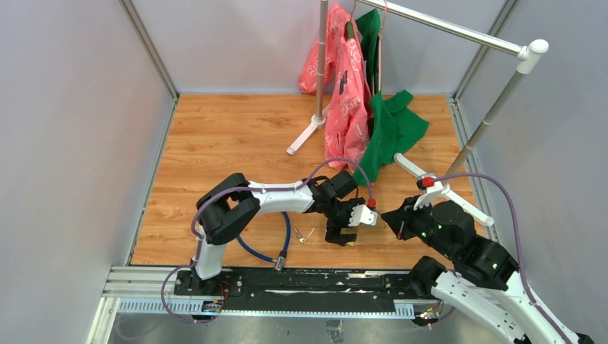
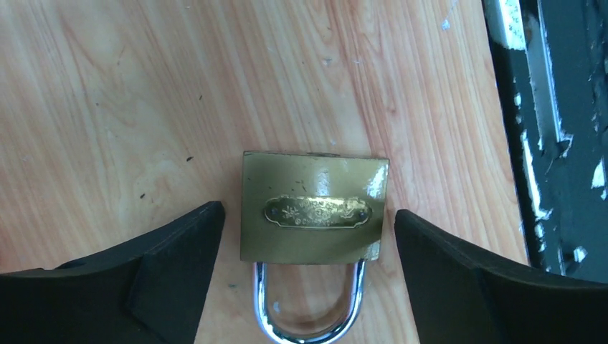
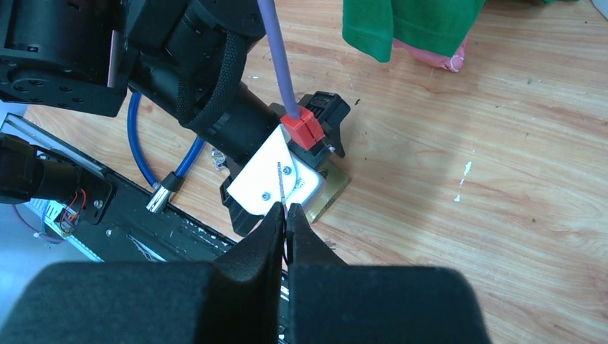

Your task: Unlock with the key

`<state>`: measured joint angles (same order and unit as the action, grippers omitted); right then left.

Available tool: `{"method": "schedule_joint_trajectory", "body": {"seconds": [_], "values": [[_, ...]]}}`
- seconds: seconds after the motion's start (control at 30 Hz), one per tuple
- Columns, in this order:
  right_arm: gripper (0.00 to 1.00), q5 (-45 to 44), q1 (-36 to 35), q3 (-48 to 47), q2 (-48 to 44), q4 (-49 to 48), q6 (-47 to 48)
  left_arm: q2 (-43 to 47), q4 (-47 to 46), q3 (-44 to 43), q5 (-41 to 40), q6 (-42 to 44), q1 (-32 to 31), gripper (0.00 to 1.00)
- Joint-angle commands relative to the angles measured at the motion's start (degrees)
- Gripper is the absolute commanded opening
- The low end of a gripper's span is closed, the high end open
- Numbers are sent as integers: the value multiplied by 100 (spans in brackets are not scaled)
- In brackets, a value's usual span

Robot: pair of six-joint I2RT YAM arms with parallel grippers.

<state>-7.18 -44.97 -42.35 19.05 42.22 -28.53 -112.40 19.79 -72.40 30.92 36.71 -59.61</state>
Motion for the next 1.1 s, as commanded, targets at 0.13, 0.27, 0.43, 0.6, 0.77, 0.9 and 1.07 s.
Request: {"method": "schedule_joint_trajectory", "body": {"seconds": [0.13,0.27,0.43,0.6,0.77,0.9,1.07], "values": [[0,-108,66,-117,-38,300,-169,347,-1211,775,325,-299,35,100],[0,-109,63,-99,5,302,-264,443,-1704,1166,420,-463,179,100],[0,-110,59,-64,44,273,-333,531,-2172,1477,345,-537,274,98],[0,-94,61,-79,158,209,-309,494,-2269,1571,344,-453,301,93],[0,-66,59,-114,252,165,-268,406,-2254,1572,393,-432,319,88],[0,-59,59,-115,275,155,-251,345,-2213,1571,376,-415,328,83],[0,-47,59,-132,299,138,-231,295,-2159,1598,389,-334,336,74]]}}
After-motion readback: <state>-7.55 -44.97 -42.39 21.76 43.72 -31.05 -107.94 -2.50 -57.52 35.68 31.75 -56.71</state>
